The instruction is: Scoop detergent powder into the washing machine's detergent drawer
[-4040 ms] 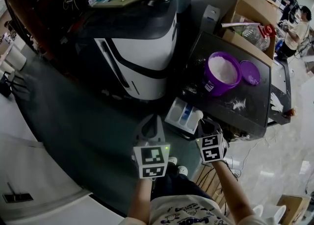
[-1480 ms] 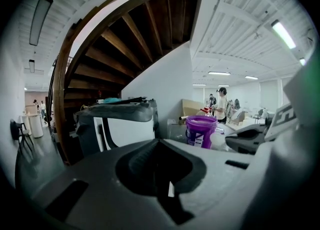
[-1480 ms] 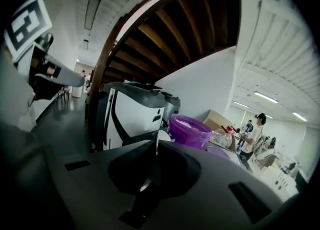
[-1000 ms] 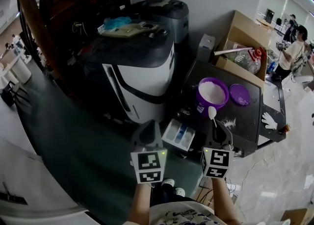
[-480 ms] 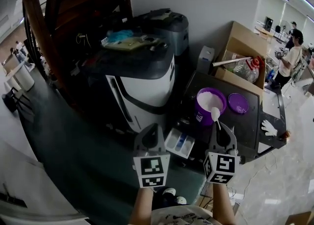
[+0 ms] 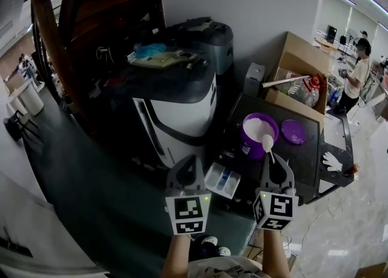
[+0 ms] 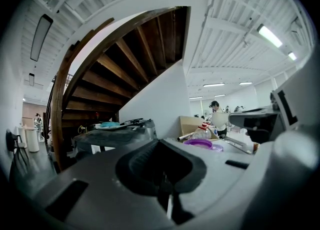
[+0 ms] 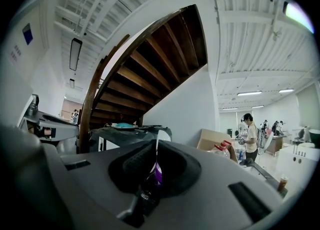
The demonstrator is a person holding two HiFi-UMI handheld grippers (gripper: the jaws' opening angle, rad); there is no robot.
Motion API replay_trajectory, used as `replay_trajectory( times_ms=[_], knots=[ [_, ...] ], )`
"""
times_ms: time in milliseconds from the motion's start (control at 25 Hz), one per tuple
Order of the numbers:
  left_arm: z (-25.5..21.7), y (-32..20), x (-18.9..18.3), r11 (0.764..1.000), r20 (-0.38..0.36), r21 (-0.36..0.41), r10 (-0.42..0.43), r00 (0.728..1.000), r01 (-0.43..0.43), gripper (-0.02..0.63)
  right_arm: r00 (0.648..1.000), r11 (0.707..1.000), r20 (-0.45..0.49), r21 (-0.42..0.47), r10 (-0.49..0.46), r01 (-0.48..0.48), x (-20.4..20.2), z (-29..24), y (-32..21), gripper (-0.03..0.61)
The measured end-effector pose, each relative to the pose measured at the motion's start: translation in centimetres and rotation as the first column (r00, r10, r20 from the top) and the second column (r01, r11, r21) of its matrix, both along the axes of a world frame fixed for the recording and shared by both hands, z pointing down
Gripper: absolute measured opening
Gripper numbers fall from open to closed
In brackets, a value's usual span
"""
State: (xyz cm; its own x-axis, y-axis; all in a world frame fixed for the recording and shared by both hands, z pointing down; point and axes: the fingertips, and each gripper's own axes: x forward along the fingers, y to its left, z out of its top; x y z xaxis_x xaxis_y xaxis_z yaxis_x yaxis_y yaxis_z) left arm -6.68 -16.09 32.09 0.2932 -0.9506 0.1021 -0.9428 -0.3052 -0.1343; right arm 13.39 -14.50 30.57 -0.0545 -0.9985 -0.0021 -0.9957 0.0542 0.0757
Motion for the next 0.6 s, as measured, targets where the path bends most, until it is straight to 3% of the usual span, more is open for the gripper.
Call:
replay_trajectory(
  times_ms=[600],
  knots=[
    [-0.20, 0.64, -0.05, 1.000, -0.009, 0.004, -0.002, 1.000, 0.002, 0.002, 1.000, 1.000, 0.000, 0.003, -0.018, 0.018, -0.51, -0.10, 0.75, 0.020]
  ],
)
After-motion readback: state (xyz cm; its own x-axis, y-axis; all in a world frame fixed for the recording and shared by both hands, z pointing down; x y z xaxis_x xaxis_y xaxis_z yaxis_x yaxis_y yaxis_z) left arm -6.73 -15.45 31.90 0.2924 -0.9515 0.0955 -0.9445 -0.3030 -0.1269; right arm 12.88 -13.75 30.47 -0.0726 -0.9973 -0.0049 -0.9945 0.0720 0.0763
